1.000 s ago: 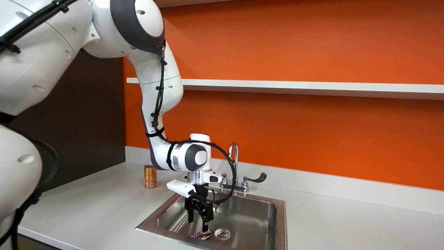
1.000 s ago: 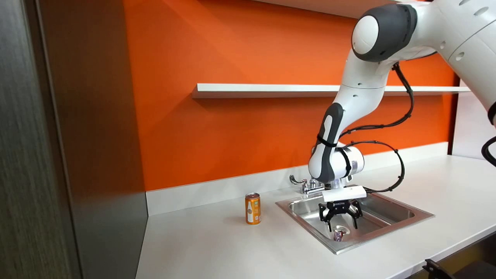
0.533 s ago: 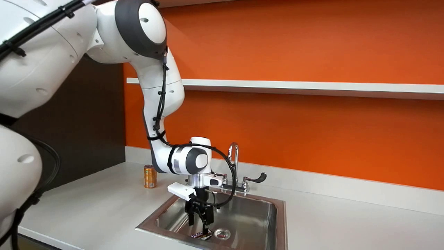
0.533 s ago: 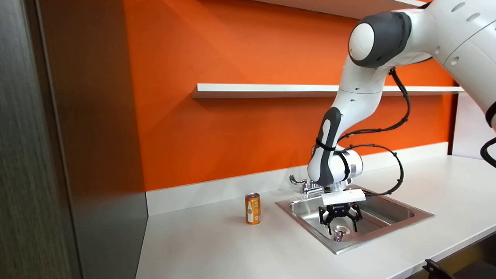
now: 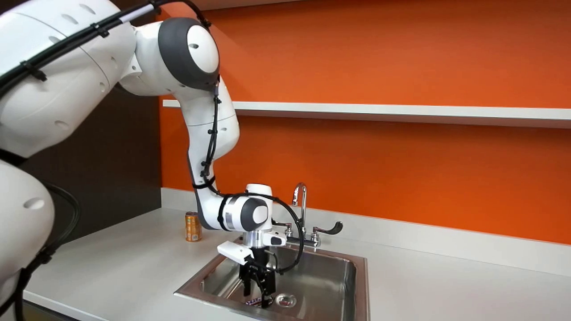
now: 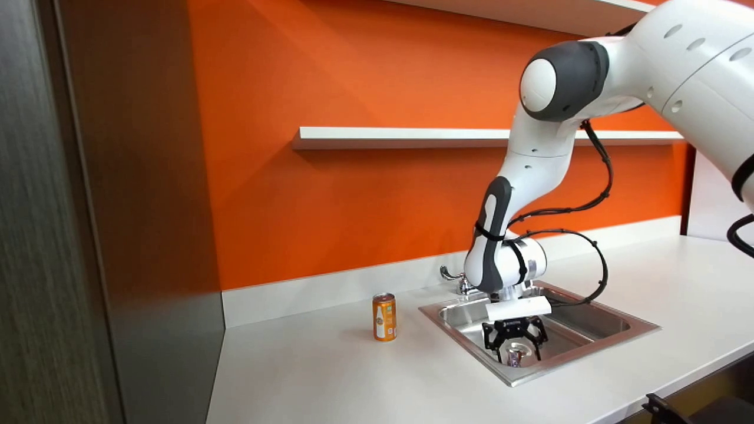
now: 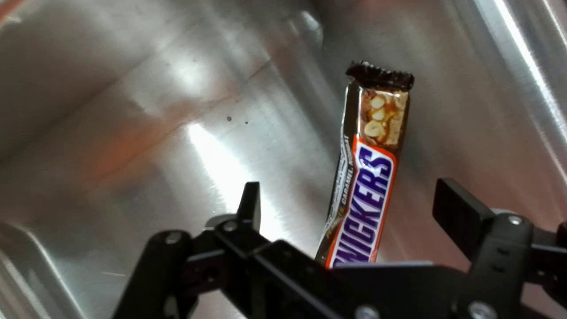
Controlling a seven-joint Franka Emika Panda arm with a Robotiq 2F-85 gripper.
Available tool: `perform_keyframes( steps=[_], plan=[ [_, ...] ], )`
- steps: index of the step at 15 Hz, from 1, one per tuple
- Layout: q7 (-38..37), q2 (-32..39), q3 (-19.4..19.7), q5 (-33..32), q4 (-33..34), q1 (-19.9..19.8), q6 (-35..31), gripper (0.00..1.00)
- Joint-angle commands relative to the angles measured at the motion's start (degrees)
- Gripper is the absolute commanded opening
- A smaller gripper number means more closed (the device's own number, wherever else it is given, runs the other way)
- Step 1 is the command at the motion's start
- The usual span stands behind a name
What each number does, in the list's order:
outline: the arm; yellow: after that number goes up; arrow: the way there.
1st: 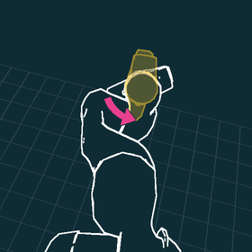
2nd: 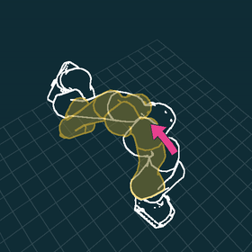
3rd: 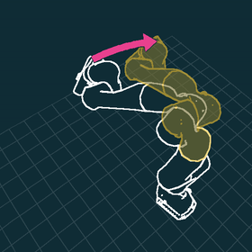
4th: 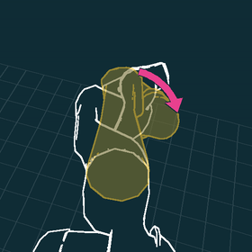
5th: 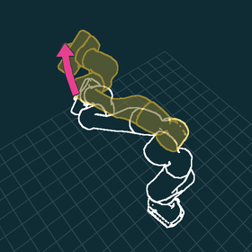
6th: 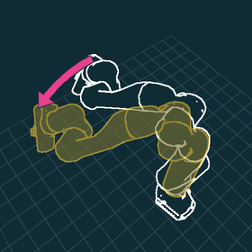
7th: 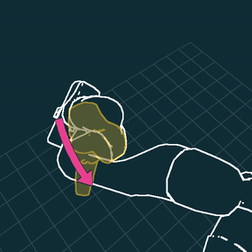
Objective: Put the chocolate bar on the left counter
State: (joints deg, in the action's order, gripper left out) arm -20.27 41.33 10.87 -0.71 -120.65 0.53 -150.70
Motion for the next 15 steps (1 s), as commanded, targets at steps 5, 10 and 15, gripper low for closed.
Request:
perform_keyframes(
  steps=[5, 10, 15],
  plan=[
    [-0.85, 1.37, 0.32, 1.79, 1.40, 0.76, -0.22, 0.74],
    [-0.79, 1.65, 0.22, 2.03, 1.44, 0.76, -0.04, 0.33],
    [-0.75, 2.03, 0.16, 2.15, 1.52, 0.83, 0.04, 0.00]
  ],
)
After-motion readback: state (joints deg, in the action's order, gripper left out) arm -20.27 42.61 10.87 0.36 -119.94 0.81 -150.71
